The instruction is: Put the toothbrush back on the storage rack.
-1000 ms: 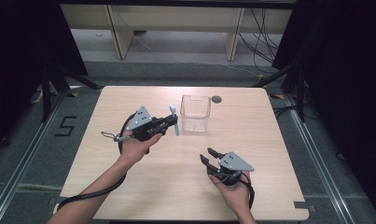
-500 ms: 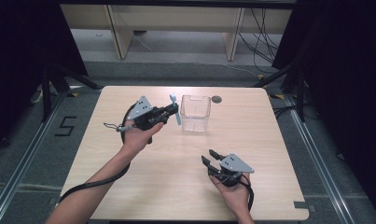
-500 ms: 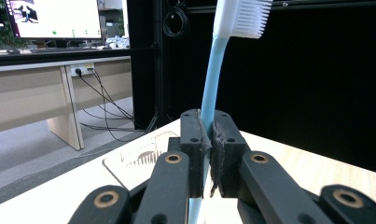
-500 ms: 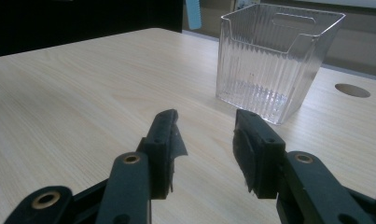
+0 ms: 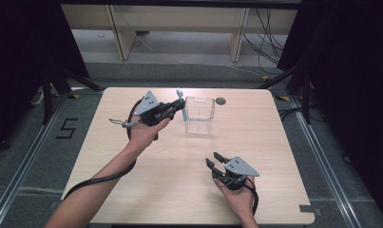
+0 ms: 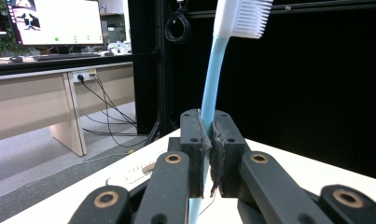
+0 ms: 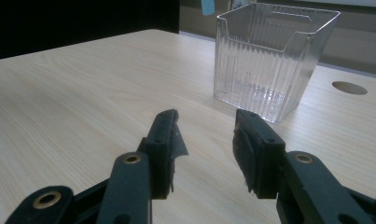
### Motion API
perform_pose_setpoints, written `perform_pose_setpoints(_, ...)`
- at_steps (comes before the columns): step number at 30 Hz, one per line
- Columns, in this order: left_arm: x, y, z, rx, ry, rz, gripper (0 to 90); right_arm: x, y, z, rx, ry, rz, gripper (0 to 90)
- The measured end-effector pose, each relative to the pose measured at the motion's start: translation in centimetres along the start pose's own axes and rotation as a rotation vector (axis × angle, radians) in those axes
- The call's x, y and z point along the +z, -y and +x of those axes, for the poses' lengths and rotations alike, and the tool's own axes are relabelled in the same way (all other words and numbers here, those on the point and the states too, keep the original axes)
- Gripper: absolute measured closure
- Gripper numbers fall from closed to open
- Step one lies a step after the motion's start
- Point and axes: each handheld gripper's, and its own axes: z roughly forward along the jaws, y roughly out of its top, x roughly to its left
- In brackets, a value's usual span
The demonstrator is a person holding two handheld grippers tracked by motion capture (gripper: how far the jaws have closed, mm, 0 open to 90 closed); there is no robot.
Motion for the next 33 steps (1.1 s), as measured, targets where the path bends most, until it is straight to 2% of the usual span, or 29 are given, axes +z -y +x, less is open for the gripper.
perform_pose_setpoints(5,0.6,-0.8,0.1,0.003,0.004,-0.008,84.2,0.0,0.0,0.1,0.013,0.000,0.003,60.1)
perform_pose_setpoints(7,0.8,-1.0,0.2,0.011,0.000,-0.006,84.2,0.0,0.0,0.2,0.032,-0.012,0.007,60.1)
perform_pose_setpoints(8,0.9,-1.1,0.3,0.009,-0.002,-0.006,84.2,0.0,0.0,0.0,0.005,0.002,-0.004,60.1)
perform_pose_setpoints(10,1.1,-1.3,0.3,0.014,-0.005,-0.008,84.2,0.0,0.0,0.0,-0.001,0.005,-0.005,60.1)
perform_pose_setpoints(13,1.4,-1.5,0.4,0.007,-0.006,-0.014,84.2,0.0,0.0,0.2,0.019,-0.006,0.007,60.1)
perform_pose_setpoints(15,1.6,-1.5,0.6,0.005,-0.010,-0.015,84.2,0.0,0.0,0.2,0.024,-0.016,0.017,60.1)
perform_pose_setpoints(17,1.8,-1.4,0.7,0.007,-0.015,-0.007,84.1,0.2,0.1,0.2,0.033,-0.026,-0.003,60.1)
perform_pose_setpoints(21,2.1,-1.3,1.1,0.001,-0.027,-0.004,84.2,0.1,0.1,0.2,0.031,-0.022,0.016,60.1)
perform_pose_setpoints(23,2.3,-1.2,1.2,-0.002,-0.033,-0.001,84.2,0.2,0.2,0.3,0.039,-0.025,-0.001,60.0)
perform_pose_setpoints(24,2.4,-1.1,1.3,-0.004,-0.038,0.002,84.1,0.1,0.1,0.3,0.044,-0.023,0.010,60.0)
perform_pose_setpoints(27,2.6,-0.8,1.5,-0.012,-0.044,0.013,84.1,0.1,0.2,0.3,0.028,-0.021,0.008,60.0)
perform_pose_setpoints(29,2.7,-0.6,1.6,-0.014,-0.048,0.020,84.1,0.1,0.2,0.4,0.050,-0.019,0.013,60.0)
perform_pose_setpoints(31,2.8,-0.4,1.8,-0.020,-0.055,0.026,84.1,0.0,0.1,0.2,0.016,-0.014,0.017,59.9)
perform_pose_setpoints(33,2.9,-0.2,1.9,-0.026,-0.061,0.031,84.1,0.0,0.2,0.3,0.023,-0.014,0.018,59.9)
